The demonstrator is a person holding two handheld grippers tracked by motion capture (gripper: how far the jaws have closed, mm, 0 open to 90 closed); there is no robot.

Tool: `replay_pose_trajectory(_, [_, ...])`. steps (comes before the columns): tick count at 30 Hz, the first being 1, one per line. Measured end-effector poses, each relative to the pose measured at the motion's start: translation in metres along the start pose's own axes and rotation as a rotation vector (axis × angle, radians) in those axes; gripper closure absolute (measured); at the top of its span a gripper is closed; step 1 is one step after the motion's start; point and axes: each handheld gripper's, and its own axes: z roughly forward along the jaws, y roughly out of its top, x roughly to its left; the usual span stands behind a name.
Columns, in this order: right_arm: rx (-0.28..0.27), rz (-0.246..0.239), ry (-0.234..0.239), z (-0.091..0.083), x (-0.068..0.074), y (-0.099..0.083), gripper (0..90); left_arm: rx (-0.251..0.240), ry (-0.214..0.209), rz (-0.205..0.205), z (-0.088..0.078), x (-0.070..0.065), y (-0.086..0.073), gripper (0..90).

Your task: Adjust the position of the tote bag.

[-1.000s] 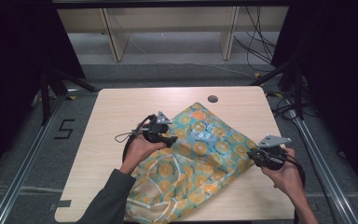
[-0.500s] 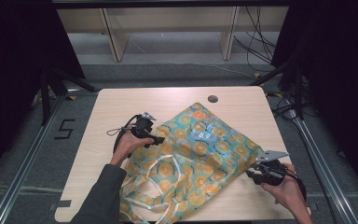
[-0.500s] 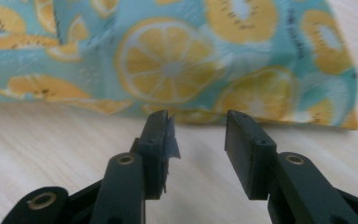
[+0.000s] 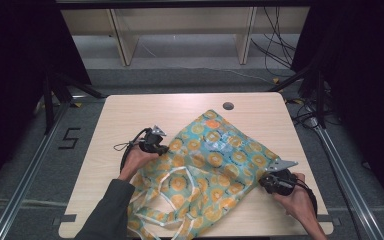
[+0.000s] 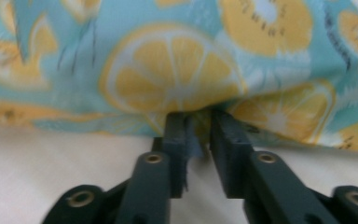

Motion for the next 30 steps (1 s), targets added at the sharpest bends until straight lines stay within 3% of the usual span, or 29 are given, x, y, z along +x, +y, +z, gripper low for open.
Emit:
replay_pose_trajectory(4, [-0.008,-0.031,-0.033,0.01,-0.009,0.015,89.1,-0.004,0.004,0.024,-0.008,-0.005,-0.008,89.5])
replay_pose_trajectory(5, [-0.015,-0.041,-0.05,0.015,-0.014,0.02,90.0,0.014,-0.003,0.038,-0.012,-0.005,-0.009,89.5])
replay_pose_trajectory(8, [-0.016,-0.045,-0.068,0.026,-0.025,0.034,90.0,-0.004,0.0,0.024,-0.016,-0.008,-0.015,89.5])
replay_pose_trajectory(11, [-0.026,-0.033,-0.083,0.038,-0.036,0.052,90.0,0.011,-0.017,0.045,-0.021,-0.013,-0.021,89.5])
replay_pose_trajectory(12, [-0.025,-0.05,-0.09,0.042,-0.041,0.059,90.0,0.007,-0.02,0.058,-0.022,-0.015,-0.022,89.5])
replay_pose_trajectory(14, [-0.033,-0.045,-0.091,0.051,-0.049,0.071,90.0,-0.023,-0.029,0.038,-0.024,-0.021,-0.026,89.4])
replay_pose_trajectory(22, [-0.052,-0.037,-0.111,0.08,-0.081,0.108,90.0,-0.039,-0.104,0.058,-0.018,-0.044,-0.026,89.2])
replay_pose_trajectory(24, [-0.053,-0.037,-0.119,0.081,-0.086,0.113,89.7,-0.042,-0.113,0.065,-0.015,-0.052,-0.025,89.2])
replay_pose_trajectory(26, [-0.049,-0.018,-0.12,0.073,-0.087,0.111,84.9,-0.031,-0.105,0.107,-0.017,-0.058,-0.023,89.2])
replay_pose_trajectory(27, [-0.057,-0.01,-0.13,0.068,-0.086,0.11,82.7,-0.033,-0.102,0.106,-0.018,-0.061,-0.023,89.2])
replay_pose_trajectory(28, [-0.072,-0.001,-0.129,0.057,-0.082,0.107,80.8,-0.038,-0.096,0.126,-0.02,-0.062,-0.022,89.2])
replay_pose_trajectory(30, [-0.106,0.002,-0.093,0.038,-0.073,0.101,77.5,-0.041,-0.09,0.107,-0.021,-0.062,-0.022,89.2])
